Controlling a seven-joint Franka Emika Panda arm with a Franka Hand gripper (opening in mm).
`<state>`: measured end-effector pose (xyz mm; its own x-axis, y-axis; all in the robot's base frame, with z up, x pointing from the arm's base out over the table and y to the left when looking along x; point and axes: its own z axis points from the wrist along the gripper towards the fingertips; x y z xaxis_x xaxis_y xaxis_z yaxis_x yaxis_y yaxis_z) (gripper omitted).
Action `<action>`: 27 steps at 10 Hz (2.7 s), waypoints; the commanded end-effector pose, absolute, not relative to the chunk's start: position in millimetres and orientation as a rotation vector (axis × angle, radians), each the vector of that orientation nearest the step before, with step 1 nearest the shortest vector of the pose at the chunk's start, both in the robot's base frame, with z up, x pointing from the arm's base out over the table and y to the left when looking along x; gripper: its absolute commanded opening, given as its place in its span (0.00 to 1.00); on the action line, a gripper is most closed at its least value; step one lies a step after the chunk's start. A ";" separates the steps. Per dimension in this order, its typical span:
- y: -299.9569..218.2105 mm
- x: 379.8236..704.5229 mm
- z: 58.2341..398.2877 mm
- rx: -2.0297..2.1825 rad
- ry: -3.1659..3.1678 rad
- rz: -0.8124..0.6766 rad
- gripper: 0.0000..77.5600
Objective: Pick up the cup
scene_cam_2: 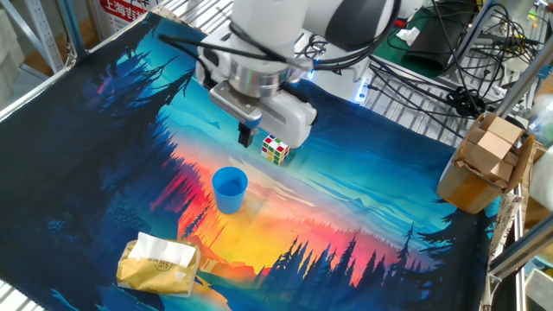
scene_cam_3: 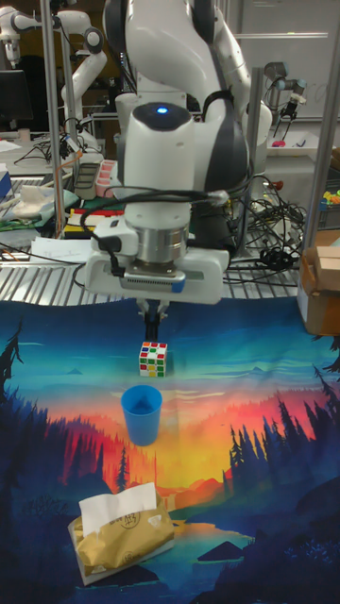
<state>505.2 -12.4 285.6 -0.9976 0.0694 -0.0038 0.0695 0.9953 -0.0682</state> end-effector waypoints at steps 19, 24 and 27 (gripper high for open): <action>-26.4 516.5 231.8 0.167 3.143 -0.099 0.00; -26.4 516.5 231.8 0.149 3.135 -0.048 0.00; -26.4 516.5 231.8 0.166 3.140 -0.063 0.00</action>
